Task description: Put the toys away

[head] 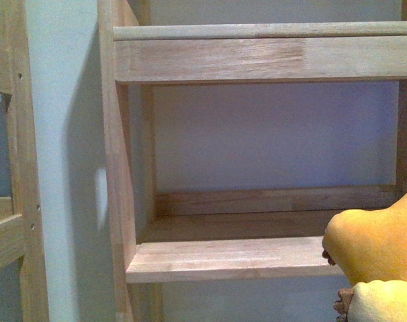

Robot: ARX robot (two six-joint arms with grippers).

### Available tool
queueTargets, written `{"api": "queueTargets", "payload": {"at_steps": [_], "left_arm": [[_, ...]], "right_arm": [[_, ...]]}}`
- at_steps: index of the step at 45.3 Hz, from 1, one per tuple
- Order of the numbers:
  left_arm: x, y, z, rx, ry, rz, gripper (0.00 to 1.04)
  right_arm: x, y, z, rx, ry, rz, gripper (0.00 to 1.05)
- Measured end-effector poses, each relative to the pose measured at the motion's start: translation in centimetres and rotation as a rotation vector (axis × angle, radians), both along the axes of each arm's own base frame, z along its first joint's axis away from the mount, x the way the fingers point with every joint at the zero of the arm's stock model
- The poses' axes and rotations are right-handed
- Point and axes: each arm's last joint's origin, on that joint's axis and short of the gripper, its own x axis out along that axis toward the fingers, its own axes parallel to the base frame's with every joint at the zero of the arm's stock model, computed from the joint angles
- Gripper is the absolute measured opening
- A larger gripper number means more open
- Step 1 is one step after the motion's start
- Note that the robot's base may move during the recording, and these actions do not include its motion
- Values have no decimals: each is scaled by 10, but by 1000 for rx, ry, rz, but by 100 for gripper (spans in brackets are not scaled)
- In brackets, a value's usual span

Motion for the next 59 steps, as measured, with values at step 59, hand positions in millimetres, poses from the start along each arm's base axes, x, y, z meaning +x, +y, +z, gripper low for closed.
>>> {"api": "queueTargets", "payload": {"at_steps": [59], "left_arm": [[0, 0, 0, 0, 0, 0, 99]], "right_arm": [[6, 7, 224, -95, -356, 46, 8]]}}
